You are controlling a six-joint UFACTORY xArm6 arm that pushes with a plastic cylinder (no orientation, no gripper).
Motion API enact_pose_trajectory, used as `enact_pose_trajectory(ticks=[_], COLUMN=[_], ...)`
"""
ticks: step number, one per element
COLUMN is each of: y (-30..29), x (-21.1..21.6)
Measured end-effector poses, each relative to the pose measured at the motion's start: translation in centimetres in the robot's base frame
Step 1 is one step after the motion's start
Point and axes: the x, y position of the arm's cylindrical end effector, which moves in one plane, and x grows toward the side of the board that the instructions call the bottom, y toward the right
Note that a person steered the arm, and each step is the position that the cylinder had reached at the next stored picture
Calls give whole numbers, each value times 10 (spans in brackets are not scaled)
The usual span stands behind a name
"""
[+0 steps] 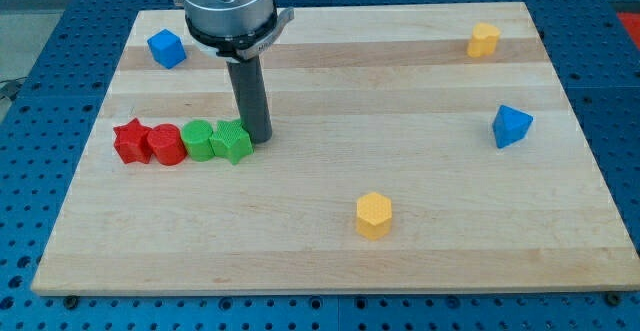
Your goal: Push blue cube diagonally above green star
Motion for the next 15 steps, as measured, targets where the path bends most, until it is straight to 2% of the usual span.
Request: enact_pose_trajectory(ticks=[2, 3, 5, 6, 7, 8, 10, 11, 13, 14, 15], y=[64, 48, -38, -61, -150, -186, -205, -188, -142, -98, -32], x=[-7, -73, -225, -246, -244, -240, -223, -156, -149, -146, -119])
